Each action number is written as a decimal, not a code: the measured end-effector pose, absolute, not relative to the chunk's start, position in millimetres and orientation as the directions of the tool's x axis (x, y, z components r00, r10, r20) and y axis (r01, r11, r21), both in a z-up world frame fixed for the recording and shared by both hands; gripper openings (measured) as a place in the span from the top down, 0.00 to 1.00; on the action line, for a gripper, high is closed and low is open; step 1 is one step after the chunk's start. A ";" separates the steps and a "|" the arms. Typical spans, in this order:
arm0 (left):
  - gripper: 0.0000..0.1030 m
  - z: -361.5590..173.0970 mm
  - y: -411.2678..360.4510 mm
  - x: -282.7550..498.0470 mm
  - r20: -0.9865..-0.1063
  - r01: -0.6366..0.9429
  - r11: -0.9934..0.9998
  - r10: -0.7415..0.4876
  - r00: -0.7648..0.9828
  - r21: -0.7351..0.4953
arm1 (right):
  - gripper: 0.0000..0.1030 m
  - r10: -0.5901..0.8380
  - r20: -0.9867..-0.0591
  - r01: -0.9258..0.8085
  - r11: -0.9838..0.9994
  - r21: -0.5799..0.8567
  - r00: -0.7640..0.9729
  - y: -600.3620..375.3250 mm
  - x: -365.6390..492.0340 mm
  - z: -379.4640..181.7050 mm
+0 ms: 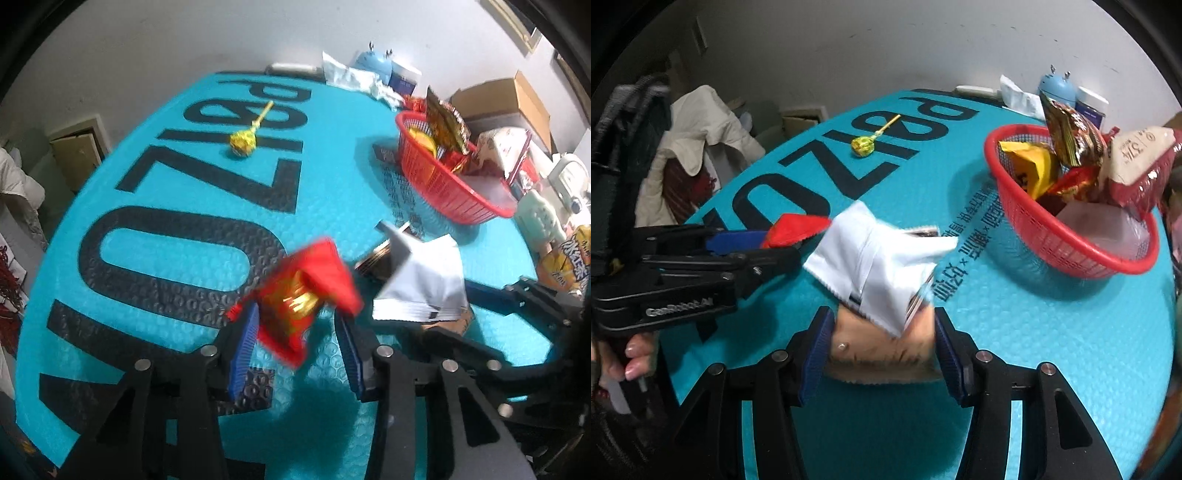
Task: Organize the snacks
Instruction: 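Carry the red candy packet and beige wafer packet toward the red basket, then lower both packets into the red basket and open both grippers, then withdraw both grippers from the basket toward the brown seaweed-roll packet, then grasp the brown seaweed-roll packet with the right gripper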
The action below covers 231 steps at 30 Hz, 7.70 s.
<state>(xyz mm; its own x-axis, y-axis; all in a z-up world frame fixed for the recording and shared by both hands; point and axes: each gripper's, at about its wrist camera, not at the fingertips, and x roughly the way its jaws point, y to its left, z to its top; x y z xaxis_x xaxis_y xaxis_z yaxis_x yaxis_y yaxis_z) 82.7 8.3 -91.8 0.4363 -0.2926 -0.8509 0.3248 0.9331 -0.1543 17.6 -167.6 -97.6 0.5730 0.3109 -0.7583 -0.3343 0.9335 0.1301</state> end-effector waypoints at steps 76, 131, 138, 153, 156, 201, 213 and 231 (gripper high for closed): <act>0.71 12.6 -51.3 34.9 -0.652 0.544 0.817 -0.519 0.552 -0.189 | 0.90 0.340 -0.518 -0.350 0.933 0.082 0.785 -224.5 -47.7 -6.2; 0.70 5.8 -92.7 125.3 -0.739 0.514 0.849 -0.424 0.523 -0.123 | 0.90 0.224 -0.535 -0.254 0.967 0.017 0.815 -247.6 34.4 -9.5; 0.70 1.3 -83.6 133.1 -0.746 0.476 0.871 -0.394 0.537 -0.117 | 0.72 0.178 -0.561 -0.233 0.972 -0.028 0.809 -239.3 61.6 -22.7; 0.70 10.7 -77.1 123.0 -0.732 0.465 0.877 -0.393 0.557 -0.117 | 0.43 0.173 -0.529 -0.210 0.978 -0.011 0.831 -244.6 47.0 -8.0; 0.70 17.2 -73.9 115.9 -0.722 0.463 0.879 -0.394 0.569 -0.115 | 0.43 0.176 -0.524 -0.210 0.978 -0.006 0.833 -243.7 41.9 -2.9; 0.70 10.7 4.9 -2.6 -0.695 0.295 0.954 -0.248 0.675 -0.053 | 0.22 0.305 -0.553 -0.341 0.939 0.040 0.775 -179.8 -45.1 -17.9; 0.70 -32.0 33.0 23.5 -0.754 0.238 0.967 -0.221 0.618 -0.088 | 0.22 0.319 -0.717 -0.338 0.933 0.123 0.619 -158.7 4.6 -70.1; 0.70 -55.4 45.0 64.9 -0.789 0.223 0.970 -0.213 0.576 -0.098 | 0.53 0.278 -0.804 -0.328 0.938 0.110 0.526 -142.0 48.3 -107.9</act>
